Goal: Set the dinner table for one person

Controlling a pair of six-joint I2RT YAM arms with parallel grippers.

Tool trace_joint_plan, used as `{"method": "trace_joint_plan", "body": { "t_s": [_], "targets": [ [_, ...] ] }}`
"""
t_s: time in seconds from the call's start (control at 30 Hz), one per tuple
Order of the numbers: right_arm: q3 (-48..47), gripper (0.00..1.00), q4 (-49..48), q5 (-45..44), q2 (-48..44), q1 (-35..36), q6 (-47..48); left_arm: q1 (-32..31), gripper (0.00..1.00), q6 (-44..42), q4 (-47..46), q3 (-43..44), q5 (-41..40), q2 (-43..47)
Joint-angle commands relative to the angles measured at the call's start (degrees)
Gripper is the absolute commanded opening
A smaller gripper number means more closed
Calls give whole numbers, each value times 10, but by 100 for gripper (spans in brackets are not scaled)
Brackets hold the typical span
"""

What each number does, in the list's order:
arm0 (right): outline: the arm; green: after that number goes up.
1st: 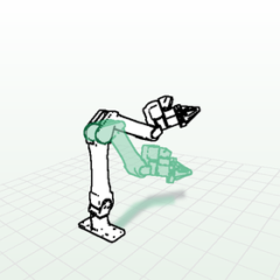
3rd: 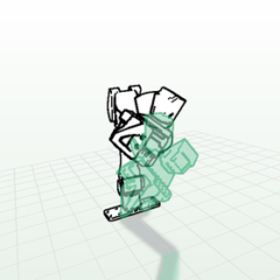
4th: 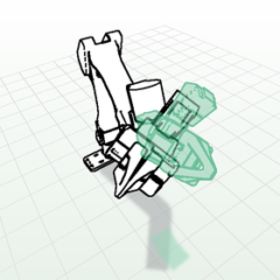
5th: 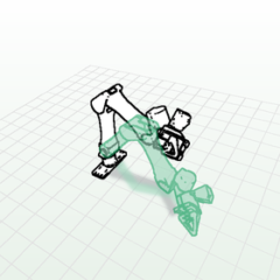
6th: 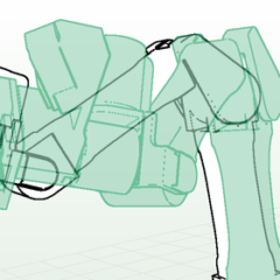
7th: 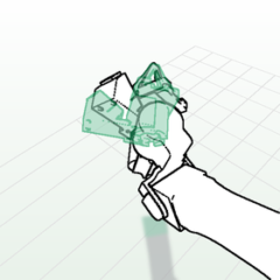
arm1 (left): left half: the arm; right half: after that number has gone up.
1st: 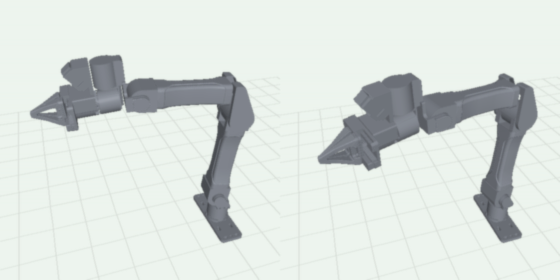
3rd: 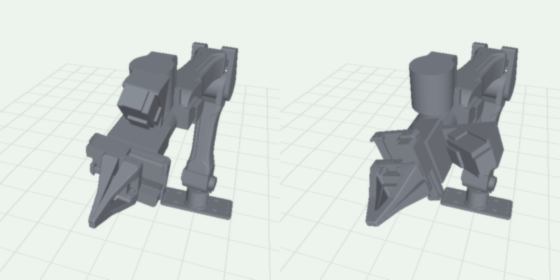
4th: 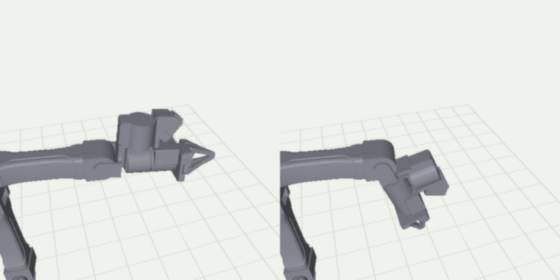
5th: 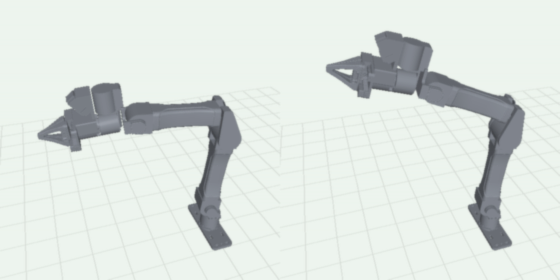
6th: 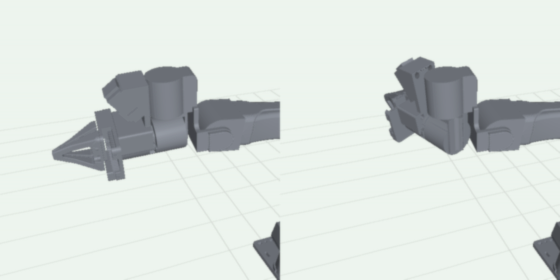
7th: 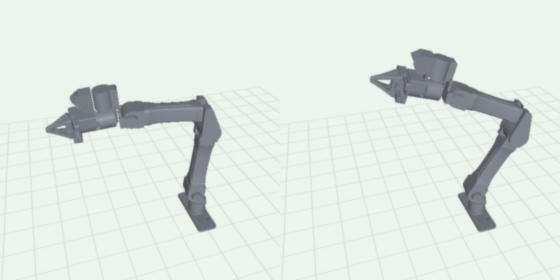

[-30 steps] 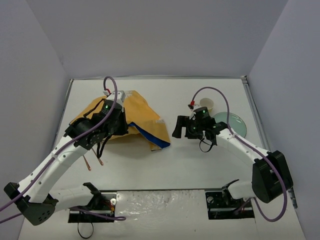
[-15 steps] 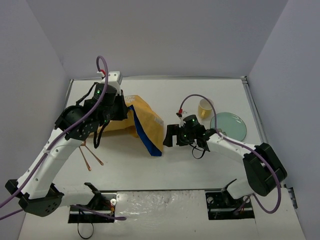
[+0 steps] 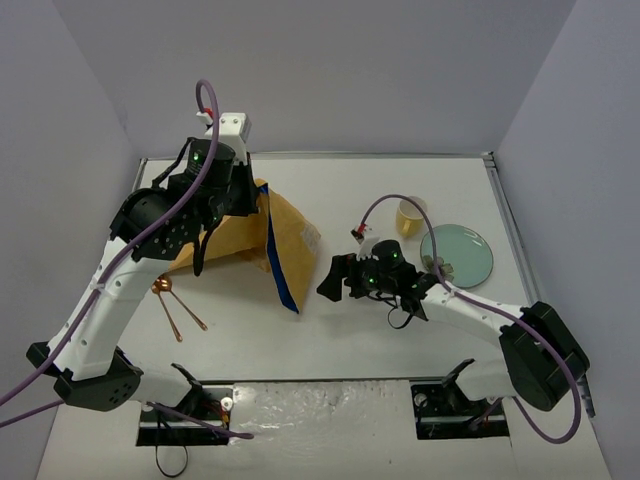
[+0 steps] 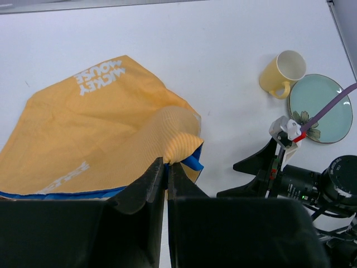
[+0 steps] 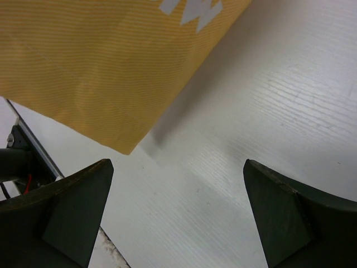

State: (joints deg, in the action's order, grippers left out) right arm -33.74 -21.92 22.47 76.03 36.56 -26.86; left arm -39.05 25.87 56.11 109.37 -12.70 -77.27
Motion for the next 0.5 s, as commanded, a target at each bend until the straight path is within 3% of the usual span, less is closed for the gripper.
{"method": "trace_joint_plan", "body": {
  "t_s": [0.0, 0.47],
  "targets": [
    [-4, 100, -94, 16, -6, 24, -16, -2, 0, -18, -22, 55, -17, -7],
    [8, 100, -232, 52, 81, 41, -137, 0, 0, -30, -50, 107, -22, -64]
  ]
}}
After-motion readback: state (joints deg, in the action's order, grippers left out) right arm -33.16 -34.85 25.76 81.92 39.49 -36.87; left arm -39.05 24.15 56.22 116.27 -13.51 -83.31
